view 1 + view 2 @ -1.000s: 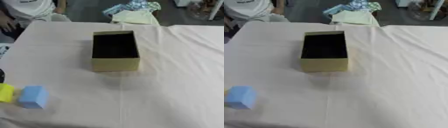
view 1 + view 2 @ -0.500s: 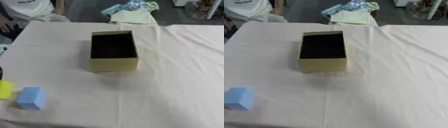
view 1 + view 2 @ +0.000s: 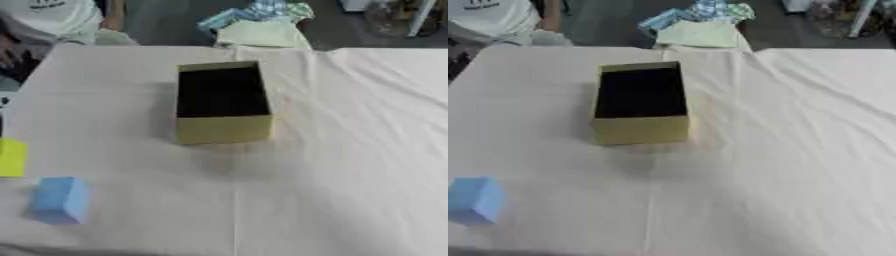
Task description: Pick up objects on the table and place them in the box.
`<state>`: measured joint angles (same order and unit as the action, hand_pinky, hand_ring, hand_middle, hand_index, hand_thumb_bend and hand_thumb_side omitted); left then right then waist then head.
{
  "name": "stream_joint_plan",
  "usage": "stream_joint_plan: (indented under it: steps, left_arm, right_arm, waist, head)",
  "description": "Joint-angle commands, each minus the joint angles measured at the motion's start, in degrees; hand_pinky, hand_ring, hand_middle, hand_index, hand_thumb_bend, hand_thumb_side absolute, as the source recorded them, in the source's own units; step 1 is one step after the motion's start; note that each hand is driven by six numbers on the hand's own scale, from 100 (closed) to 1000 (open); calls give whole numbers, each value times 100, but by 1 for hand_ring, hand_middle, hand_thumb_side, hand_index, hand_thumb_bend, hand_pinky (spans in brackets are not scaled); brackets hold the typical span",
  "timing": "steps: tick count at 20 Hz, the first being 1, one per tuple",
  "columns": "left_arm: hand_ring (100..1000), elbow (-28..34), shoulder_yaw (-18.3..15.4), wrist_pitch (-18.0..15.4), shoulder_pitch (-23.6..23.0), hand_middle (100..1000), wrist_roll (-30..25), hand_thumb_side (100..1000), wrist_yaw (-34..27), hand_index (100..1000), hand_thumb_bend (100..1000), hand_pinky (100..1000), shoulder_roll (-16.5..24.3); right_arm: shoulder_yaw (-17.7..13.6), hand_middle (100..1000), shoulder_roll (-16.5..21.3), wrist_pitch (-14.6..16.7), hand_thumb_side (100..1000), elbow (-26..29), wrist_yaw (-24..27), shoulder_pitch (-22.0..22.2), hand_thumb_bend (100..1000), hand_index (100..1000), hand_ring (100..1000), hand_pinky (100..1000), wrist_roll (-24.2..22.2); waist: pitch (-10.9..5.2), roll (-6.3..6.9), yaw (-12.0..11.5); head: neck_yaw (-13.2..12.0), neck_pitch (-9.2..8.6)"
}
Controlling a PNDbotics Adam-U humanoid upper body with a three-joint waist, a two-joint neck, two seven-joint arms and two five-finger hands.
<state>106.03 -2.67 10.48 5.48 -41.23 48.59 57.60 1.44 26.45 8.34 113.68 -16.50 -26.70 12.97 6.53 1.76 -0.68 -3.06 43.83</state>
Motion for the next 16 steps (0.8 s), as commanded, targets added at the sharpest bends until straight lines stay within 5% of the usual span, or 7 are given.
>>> stream_joint_plan:
  steps: [1, 8, 16]
  left_arm:
    - [228, 175, -19, -72, 256, 256, -51, 100, -84, 382, 632, 161, 312]
    - [204, 344, 295, -309, 1354, 251, -201, 100, -165, 382, 572, 143, 147]
    - [187, -37, 968, -671, 3083, 252, -268, 100, -124, 387, 505, 129, -750]
  right_arm:
    - [-30, 581, 95, 1, 732, 91, -6, -85, 100, 852, 742, 813, -3]
    - [3, 581, 66, 6, 732, 91, 26, -104, 100, 852, 742, 814, -39]
    - [52, 580, 8, 15, 733, 91, 90, -143, 100, 852, 742, 813, -106]
  waist:
    - [-67, 18, 14]
    - [-89, 21, 61]
    - [-104, 15, 195]
  head:
    - [58, 29]
    - [108, 29]
    - [239, 29]
